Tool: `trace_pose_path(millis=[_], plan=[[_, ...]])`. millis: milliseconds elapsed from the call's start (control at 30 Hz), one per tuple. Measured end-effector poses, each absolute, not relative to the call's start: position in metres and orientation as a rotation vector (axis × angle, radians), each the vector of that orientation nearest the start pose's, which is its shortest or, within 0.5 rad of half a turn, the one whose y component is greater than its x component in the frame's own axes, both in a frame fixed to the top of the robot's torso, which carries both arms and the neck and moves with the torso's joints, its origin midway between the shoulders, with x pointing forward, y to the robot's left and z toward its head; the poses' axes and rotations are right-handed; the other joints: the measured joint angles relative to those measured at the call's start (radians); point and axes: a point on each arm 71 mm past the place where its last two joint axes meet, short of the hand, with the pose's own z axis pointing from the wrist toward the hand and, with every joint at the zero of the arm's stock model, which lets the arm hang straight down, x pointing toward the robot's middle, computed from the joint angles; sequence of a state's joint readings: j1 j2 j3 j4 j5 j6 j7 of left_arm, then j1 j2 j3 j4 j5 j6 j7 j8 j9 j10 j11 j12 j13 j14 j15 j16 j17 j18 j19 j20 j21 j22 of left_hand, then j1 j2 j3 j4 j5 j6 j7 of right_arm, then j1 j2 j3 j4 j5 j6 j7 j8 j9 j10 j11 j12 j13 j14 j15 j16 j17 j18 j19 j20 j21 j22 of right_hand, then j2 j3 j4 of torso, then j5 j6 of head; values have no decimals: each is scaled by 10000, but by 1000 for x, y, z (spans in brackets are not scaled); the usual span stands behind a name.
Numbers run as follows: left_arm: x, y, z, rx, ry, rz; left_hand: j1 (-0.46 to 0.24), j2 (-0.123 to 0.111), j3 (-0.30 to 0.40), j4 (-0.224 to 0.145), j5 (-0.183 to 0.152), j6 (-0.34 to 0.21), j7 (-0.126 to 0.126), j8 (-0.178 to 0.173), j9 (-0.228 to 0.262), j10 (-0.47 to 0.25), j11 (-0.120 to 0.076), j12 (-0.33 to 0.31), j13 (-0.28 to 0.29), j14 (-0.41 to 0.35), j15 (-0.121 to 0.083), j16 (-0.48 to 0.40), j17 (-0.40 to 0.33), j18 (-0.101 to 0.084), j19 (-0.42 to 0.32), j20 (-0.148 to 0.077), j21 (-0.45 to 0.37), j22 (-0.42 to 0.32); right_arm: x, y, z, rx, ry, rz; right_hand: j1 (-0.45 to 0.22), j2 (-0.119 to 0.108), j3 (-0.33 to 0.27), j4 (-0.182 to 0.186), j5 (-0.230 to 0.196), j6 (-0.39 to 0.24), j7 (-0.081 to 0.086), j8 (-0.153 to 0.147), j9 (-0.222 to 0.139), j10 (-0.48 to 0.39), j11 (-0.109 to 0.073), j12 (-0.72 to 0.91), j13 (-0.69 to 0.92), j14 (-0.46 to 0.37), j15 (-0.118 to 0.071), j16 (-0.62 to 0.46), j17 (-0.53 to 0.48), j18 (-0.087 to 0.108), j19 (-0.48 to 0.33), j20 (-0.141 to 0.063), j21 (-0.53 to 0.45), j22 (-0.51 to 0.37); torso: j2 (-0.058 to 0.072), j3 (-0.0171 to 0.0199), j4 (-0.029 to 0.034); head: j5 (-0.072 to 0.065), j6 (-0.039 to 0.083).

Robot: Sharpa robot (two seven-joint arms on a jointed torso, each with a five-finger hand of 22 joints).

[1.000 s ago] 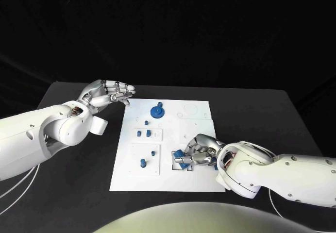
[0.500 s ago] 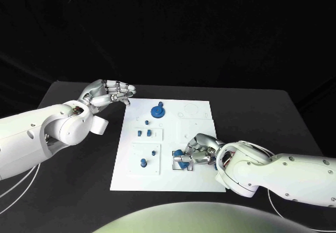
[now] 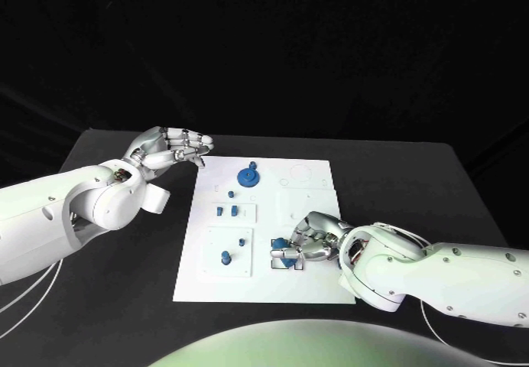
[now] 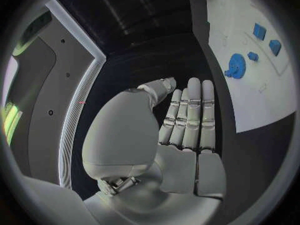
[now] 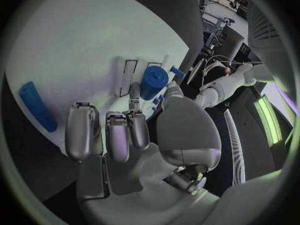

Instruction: Assemble the parts on the task board

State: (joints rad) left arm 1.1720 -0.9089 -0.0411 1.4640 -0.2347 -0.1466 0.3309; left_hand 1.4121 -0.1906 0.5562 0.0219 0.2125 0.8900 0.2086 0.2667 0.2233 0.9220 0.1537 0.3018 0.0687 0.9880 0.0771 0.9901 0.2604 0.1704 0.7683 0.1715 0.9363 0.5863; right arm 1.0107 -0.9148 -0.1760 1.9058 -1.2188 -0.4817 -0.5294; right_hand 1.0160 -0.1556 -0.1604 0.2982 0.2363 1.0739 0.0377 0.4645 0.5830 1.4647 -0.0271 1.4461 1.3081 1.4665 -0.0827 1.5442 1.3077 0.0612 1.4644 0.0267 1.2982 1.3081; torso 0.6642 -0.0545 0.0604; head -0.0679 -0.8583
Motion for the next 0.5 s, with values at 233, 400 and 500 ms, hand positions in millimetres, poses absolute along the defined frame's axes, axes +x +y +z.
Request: trace_pose_path(millis=[233, 400, 500], plan=[[488, 248, -196, -9075, 15988, -14718, 0, 0, 0, 0, 0, 0, 0, 0, 0, 0, 0, 0, 0, 0, 0, 0, 0, -1, 0, 0, 0, 0, 343, -159, -278, 3249, 20968, 6422, -120, -119, 0, 0, 0, 0, 0, 0, 15, 0, 1, 0, -1, 0, 0, 0, -1, 1, 0, 0, 48, -1, -2, 6, -3, -10, 15], [488, 249, -196, -9077, 15989, -14715, 0, 0, 0, 0, 0, -37, 37, 0, 0, -36, 36, 0, 0, 0, 0, 0, 0, 0, 0, 0, 0, 0, 341, -160, -277, 3178, 20954, 6431, -118, -117, 0, 0, 39, -1, -1, 0, 15, 1, 1, 0, -2, 0, 1, 0, -1, 0, 0, 1, 48, -1, -2, 6, -4, -17, 26], [488, 249, -196, -9079, 15989, -14711, 0, 0, 0, 0, 0, -37, 36, 0, 0, -35, 36, 0, 0, 0, 0, 0, 0, -1, 0, 0, 0, 0, 339, -162, -275, 3146, 20956, 6439, -157, -157, 0, 0, 39, -1, -1, 0, 14, 1, 1, 0, -2, 0, 1, 0, -2, 1, 0, 1, 48, -2, -2, 6, -4, -17, 27]])
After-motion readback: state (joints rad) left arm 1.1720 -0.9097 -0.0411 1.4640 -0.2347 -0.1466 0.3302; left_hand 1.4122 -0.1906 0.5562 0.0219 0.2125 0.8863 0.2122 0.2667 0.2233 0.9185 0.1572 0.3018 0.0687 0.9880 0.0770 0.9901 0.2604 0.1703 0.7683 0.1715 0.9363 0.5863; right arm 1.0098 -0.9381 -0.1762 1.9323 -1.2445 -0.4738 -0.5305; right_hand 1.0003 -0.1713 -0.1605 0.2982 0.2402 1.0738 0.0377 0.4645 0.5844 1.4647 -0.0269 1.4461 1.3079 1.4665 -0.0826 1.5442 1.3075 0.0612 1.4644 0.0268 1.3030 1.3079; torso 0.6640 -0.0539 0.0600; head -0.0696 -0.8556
